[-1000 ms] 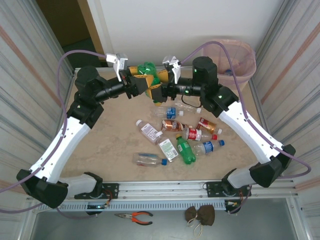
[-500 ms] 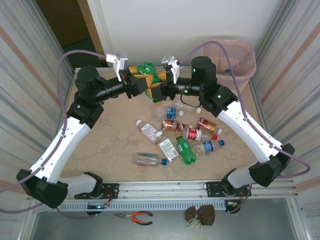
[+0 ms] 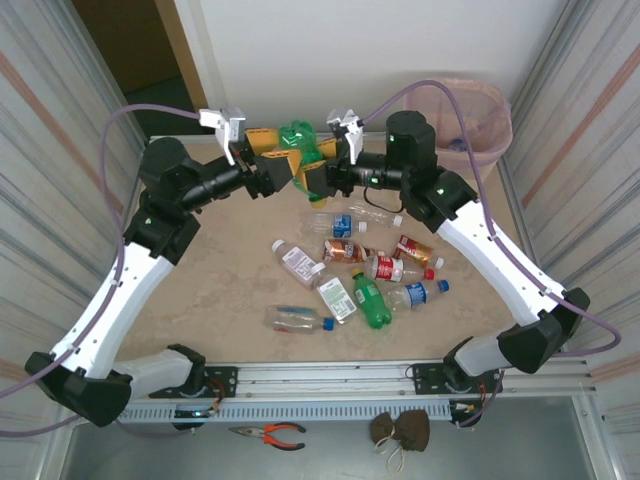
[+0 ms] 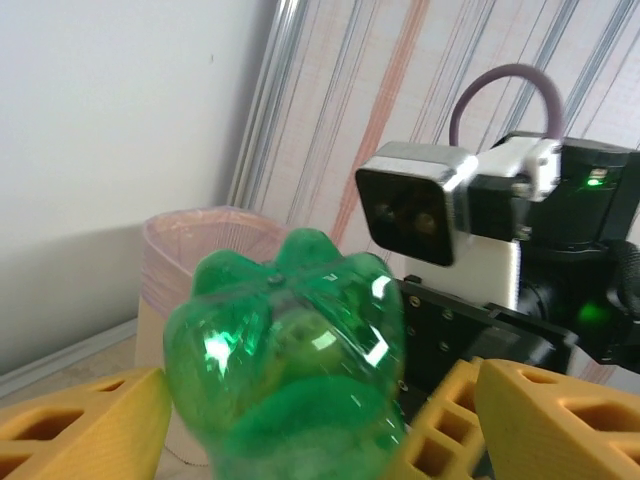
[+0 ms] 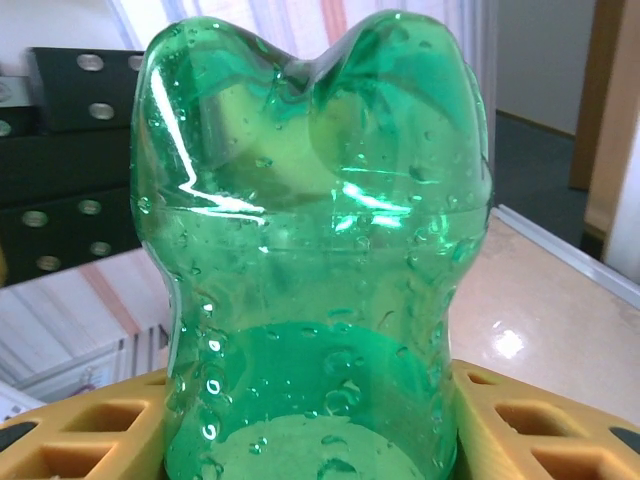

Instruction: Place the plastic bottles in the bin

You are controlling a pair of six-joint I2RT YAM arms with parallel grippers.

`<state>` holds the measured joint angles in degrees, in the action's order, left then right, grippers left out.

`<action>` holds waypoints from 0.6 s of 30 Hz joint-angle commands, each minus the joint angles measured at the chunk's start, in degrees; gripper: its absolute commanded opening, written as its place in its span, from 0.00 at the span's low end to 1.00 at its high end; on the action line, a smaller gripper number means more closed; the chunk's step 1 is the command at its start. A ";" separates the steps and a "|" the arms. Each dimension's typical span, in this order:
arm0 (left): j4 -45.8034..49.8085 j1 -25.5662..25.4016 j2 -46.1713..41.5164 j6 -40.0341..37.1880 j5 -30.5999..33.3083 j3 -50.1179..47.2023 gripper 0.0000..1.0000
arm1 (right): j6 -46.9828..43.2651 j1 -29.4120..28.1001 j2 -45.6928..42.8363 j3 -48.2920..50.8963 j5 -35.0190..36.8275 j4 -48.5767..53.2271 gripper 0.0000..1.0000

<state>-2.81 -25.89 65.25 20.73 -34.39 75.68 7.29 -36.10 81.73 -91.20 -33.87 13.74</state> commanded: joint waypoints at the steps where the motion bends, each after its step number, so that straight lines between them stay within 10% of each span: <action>1: -0.09 -0.25 -3.15 -1.57 1.91 -1.08 0.80 | 2.09 2.84 -1.69 -2.09 1.76 0.59 0.52; 18: 1.53 -0.21 -3.92 -2.44 3.52 -2.69 0.81 | 6.79 29.58 1.71 -11.37 8.06 10.97 0.52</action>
<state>-1.30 -25.89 61.69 19.70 -31.64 73.32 12.03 -9.80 81.89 -100.27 -27.62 22.35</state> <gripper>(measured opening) 0.813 0.522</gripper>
